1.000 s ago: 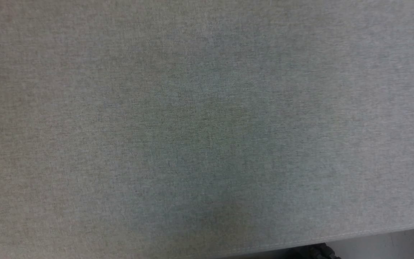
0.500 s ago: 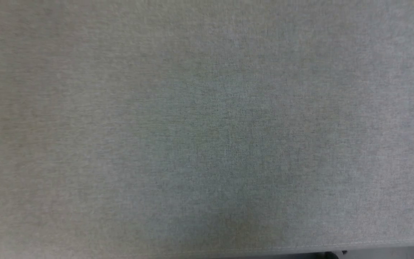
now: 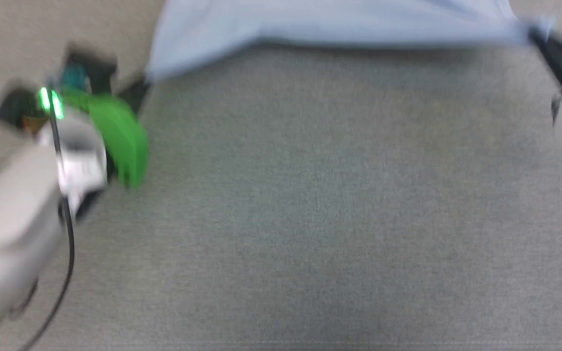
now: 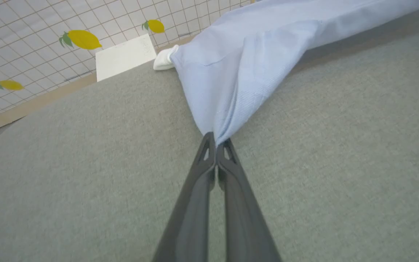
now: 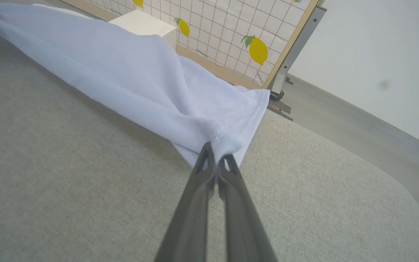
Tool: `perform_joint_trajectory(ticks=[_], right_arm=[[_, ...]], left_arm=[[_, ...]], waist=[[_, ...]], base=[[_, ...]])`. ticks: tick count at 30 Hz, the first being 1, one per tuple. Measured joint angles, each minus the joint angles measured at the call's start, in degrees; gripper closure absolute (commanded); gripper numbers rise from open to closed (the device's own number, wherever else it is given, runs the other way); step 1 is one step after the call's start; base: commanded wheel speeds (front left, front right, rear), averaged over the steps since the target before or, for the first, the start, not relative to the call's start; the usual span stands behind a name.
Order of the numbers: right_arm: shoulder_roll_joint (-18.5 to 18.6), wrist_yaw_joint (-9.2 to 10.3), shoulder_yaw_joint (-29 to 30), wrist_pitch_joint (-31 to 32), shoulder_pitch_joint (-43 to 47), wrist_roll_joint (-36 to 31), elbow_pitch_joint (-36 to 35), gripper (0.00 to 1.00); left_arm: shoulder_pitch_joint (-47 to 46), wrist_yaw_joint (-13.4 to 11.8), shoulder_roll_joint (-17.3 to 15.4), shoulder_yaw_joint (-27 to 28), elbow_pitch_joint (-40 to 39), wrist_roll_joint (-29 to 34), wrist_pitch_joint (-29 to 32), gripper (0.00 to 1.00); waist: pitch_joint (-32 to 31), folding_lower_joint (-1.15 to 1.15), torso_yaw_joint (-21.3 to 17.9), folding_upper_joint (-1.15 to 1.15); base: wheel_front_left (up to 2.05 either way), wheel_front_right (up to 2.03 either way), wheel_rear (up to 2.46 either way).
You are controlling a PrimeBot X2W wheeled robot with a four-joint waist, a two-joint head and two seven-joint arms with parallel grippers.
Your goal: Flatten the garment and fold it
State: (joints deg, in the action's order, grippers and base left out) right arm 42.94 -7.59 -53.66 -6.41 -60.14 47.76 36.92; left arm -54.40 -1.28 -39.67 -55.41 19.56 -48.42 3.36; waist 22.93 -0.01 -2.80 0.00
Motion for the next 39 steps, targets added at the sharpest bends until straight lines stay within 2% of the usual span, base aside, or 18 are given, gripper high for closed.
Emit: perform_joint_trajectory(ticks=[6,9,14,18,25,28,33,39], right_arm=[[3.5,0.0,-1.3,2.0,10.9,1.3,-3.4,1.0],[4.9,0.0,-2.1,4.1,15.6,2.8,-6.1,1.0],[8.7,0.0,-2.0,7.8,23.2,7.2,-10.6,1.0],[13.1,0.0,-2.3,13.7,30.7,10.9,-16.2,1.0],[18.8,0.01,-2.0,22.2,38.4,14.1,-23.7,1.0],[20.1,0.01,-0.8,24.3,40.9,15.1,-25.9,1.0],[20.2,0.01,4.1,23.4,42.8,15.2,-27.2,1.0],[19.0,0.01,11.4,20.8,43.8,15.3,-28.8,1.0]], left_arm=[[13.2,-4.9,-8.4,-4.0,-16.2,-2.4,5.7,1.0],[17.6,-7.0,-11.4,-5.7,-23.2,-3.5,7.2,1.0],[23.0,-9.0,-14.0,-8.4,-32.0,-5.2,10.2,1.0],[27.5,-10.9,-15.8,-10.8,-37.8,-7.7,12.6,1.0],[34.0,-14.5,-16.0,-13.0,-40.5,-10.8,12.2,1.0],[35.8,-15.0,-15.6,-14.0,-40.6,-10.8,12.0,1.0],[36.0,-16.6,-13.5,-12.4,-40.1,-10.6,9.1,1.0],[32.4,-19.9,-9.3,-5.3,-37.2,-10.8,3.1,1.0]], waist=[[-6.1,0.0,1.0,0.0],[-8.7,0.0,1.5,0.0],[-12.4,0.0,2.4,0.0],[-15.9,0.0,3.2,0.0],[-19.3,0.0,3.7,0.0],[-19.5,0.0,3.6,0.0],[-18.5,0.0,3.5,0.0],[-16.1,0.0,3.3,0.0]], base=[[0.0,0.0,0.0],[0.0,0.0,0.0],[0.0,0.0,0.0],[0.0,0.0,0.0],[0.0,0.0,0.0],[0.0,0.0,0.0],[0.0,0.0,0.0],[0.0,0.0,0.0]])
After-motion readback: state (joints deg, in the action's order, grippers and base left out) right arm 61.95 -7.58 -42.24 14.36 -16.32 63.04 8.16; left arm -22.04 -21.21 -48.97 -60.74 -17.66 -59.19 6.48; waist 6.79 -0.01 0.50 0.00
